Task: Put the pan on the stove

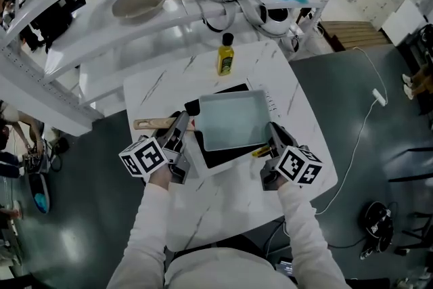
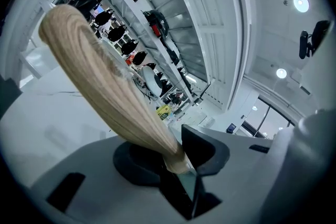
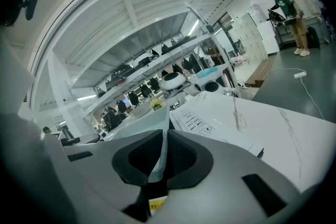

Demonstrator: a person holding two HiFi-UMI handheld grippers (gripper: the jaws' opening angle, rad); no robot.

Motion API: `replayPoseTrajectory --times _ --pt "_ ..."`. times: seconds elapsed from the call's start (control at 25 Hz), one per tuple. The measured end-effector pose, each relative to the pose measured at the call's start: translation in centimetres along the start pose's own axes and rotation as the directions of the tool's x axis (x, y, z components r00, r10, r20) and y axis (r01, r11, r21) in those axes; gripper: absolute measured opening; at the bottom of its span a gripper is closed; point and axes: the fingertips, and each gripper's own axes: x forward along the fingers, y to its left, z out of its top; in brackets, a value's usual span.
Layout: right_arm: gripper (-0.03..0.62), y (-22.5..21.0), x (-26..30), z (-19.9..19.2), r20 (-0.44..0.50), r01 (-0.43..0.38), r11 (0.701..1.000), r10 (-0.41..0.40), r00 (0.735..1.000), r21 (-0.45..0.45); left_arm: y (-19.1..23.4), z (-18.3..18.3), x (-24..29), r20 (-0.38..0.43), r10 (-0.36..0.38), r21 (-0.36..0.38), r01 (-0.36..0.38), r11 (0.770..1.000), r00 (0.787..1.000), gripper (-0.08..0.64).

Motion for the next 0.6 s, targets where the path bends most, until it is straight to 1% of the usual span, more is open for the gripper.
replayPoseTrajectory --times 0.28,0.48,0.6 --pt "0.049 0.0 0.34 0.11 0.011 -0.018 1.0 0.018 1.0 -0.004 0.01 0.02 0.3 -0.002 0.001 0.012 -0.001 1.0 1.0 0.143" --pt "0.049 0.12 0.43 0.09 0.013 -0.026 1.0 0.026 1.0 -0.008 0.05 -0.29 0.37 -0.025 0.029 0.056 -0.027 0.998 0.999 0.169" --pt "0.049 0.05 0.35 0.12 0.017 -0.029 1.0 0.029 0.999 -0.002 -0.15 -0.62 0.39 -0.046 0.047 0.085 -0.043 0.995 0.998 0.198"
